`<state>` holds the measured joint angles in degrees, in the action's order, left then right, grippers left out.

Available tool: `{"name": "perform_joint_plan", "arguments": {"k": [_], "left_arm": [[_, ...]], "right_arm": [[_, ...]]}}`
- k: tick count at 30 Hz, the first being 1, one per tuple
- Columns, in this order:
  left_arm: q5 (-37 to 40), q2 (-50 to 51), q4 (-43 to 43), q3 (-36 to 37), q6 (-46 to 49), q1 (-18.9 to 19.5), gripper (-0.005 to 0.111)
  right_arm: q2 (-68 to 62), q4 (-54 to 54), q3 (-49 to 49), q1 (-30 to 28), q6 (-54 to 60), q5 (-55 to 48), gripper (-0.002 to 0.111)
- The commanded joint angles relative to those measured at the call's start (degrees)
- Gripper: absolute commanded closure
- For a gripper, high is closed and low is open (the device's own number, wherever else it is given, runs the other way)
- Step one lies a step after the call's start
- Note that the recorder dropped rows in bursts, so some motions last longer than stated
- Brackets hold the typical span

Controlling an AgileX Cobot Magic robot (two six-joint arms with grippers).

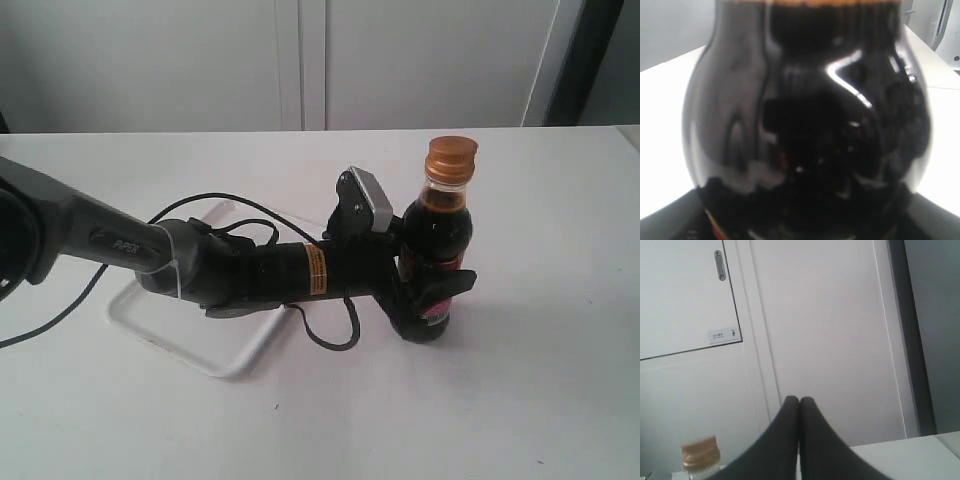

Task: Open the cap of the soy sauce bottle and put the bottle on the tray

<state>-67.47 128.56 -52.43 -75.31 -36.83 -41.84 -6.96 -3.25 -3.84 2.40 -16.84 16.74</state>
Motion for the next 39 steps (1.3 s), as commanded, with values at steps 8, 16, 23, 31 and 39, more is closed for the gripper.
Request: {"name": "perform_joint_plan", "arguments": {"k": [8,16,23,31,39], "left_arm": [[0.87,-0.23,-1.9,-0.08,0.29,-0.15,0.107],[3.58,-0.23,-1.9,-0.08,0.29,-0.15,0.107],[4.11,-0.23,-1.9,-0.08,0.29,-0.15,0.107],[4.11,-0.23,-1.9,-0.08,0.29,-0.15,0.107],[4.09,-0.23,-2.03,-0.08,-0.58,-0.15,0.107]], "right_arm": [[-26.46,-9.56,-19.87,-0.12,-4.34,0.32,0.108],[-40.52,-13.73,-29.38,-0.12,-4.43,-5.37,0.108],[-49.45,-17.49,-37.21,-0.12,-0.63,-22.65,0.108],[-57.38,-8.76,-45.61,-0.12,18.95,-45.76,0.108],[-66.48,24.89,-53.37,-0.21,52.22,-63.57,0.108]]}}
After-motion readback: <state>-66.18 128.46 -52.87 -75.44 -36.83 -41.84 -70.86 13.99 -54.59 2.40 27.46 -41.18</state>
